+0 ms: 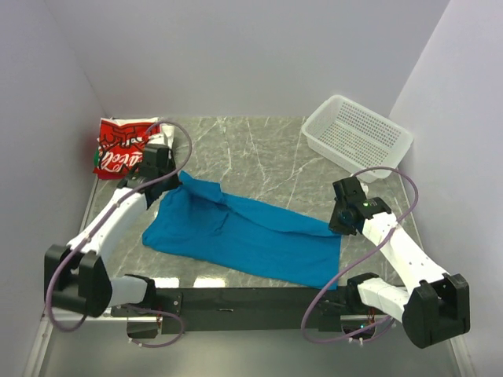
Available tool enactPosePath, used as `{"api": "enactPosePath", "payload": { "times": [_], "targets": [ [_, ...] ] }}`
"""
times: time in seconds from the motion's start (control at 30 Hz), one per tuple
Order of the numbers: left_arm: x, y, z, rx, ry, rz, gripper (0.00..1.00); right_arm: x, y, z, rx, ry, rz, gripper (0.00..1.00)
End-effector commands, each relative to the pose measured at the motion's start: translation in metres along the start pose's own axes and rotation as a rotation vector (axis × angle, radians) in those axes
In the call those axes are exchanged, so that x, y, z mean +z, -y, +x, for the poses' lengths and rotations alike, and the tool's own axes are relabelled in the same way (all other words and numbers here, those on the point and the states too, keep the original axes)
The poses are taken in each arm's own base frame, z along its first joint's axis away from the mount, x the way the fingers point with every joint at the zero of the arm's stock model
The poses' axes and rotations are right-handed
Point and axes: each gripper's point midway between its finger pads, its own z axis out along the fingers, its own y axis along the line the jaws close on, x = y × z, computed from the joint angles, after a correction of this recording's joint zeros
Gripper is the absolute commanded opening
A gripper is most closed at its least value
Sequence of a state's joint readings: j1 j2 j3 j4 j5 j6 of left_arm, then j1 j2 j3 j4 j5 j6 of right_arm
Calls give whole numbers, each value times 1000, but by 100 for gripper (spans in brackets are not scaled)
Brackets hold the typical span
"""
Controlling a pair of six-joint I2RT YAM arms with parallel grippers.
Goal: Fold and stack the t-shirts
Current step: Fold the tshirt
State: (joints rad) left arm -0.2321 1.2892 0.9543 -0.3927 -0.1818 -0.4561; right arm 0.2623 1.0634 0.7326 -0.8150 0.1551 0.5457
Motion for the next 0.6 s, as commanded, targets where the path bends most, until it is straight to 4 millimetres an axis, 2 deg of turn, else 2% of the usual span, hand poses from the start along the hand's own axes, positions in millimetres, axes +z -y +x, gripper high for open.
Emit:
{"api": "enactPosePath", "payload": {
  "times": [0.0, 0.2, 0.33, 0.57],
  "targets": [
    [-25, -12, -5, 27, 53, -22, 0, -8, 9, -5, -6, 16, 55, 0],
    [-44, -29, 10, 26, 55, -53, 0, -13, 12, -2, -20, 1, 61, 0],
    [-50, -37, 22, 23, 47, -68, 0, -15, 11, 3, -32, -17, 49, 0],
    [-62, -43, 25, 0, 64, -75, 0, -18, 13, 11, -54, -36, 93, 0]
  ]
}}
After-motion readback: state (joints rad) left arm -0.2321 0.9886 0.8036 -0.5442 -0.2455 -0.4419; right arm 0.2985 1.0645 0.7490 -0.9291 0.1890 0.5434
